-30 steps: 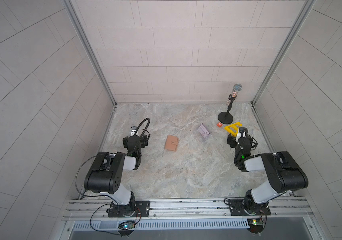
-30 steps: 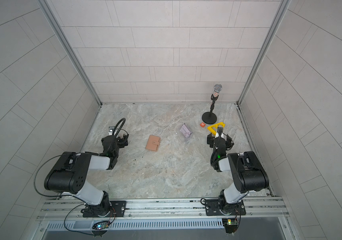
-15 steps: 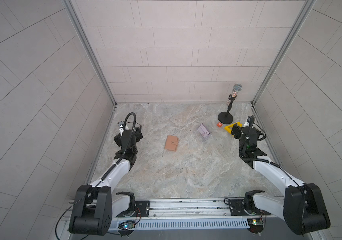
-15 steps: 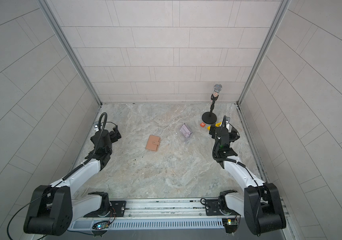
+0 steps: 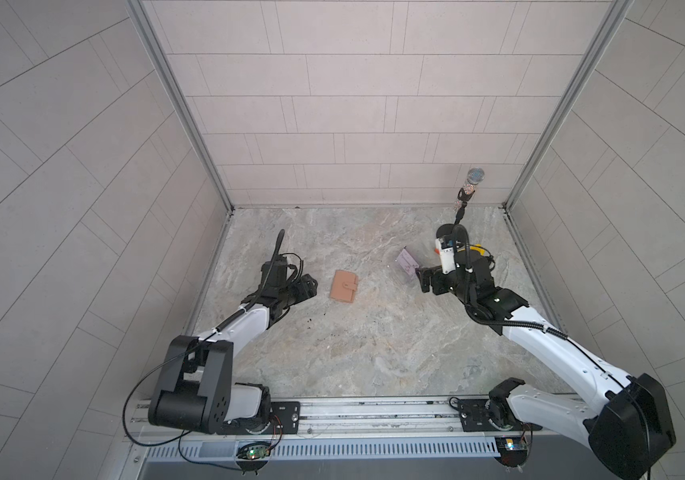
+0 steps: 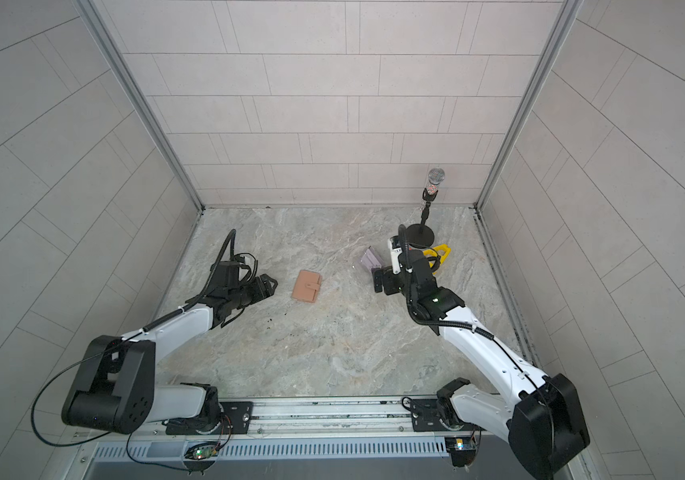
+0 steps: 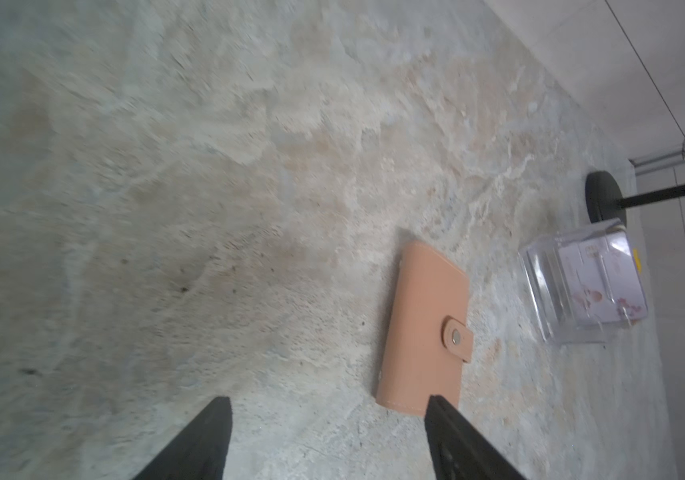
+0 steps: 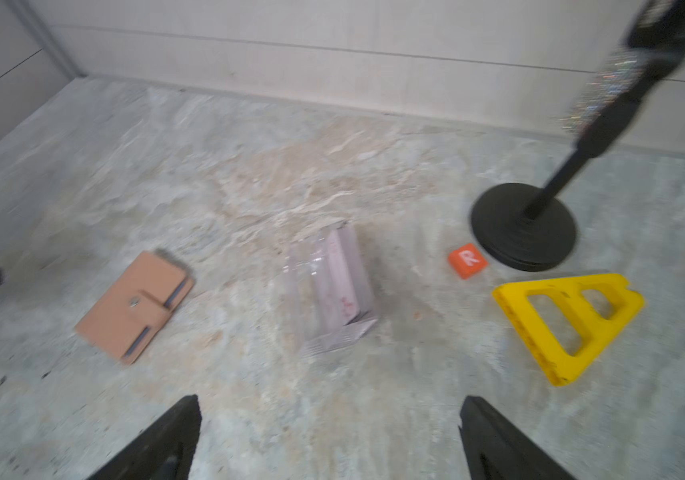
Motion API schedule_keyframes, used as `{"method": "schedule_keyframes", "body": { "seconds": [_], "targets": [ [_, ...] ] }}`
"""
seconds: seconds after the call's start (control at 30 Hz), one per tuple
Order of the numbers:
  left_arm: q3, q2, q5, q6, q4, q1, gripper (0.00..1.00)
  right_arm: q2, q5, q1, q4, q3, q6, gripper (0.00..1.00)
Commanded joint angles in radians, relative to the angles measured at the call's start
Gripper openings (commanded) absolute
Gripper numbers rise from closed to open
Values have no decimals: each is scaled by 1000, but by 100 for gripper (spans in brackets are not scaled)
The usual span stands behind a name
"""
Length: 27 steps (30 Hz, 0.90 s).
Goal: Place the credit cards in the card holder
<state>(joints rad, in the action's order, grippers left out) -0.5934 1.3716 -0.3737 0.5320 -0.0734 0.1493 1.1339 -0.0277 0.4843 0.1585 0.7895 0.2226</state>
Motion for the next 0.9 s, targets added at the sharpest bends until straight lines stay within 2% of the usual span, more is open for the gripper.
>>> {"method": "schedule_keyframes", "body": {
  "seconds": [0.0,0.1,0.23,0.5,0.7,0.87],
  "targets": [
    [-50,38,-103,0,-1,21,77,72,-31,89,41,24,-13,96],
    [-71,90,-116,-7,-25,37,76,177,-36,161,21,71,-10,94],
    [-119,183,-160,-14,-46,39,68,313,-85,202,20,162,-3,86],
    [-167,303,-192,4,-76,54,63,533,-154,225,23,336,14,77],
    [-163,323,-186,18,-96,80,60,707,-184,224,72,504,62,64],
    [-163,354,-199,33,-117,87,53,810,-205,222,73,601,89,61]
  ]
}}
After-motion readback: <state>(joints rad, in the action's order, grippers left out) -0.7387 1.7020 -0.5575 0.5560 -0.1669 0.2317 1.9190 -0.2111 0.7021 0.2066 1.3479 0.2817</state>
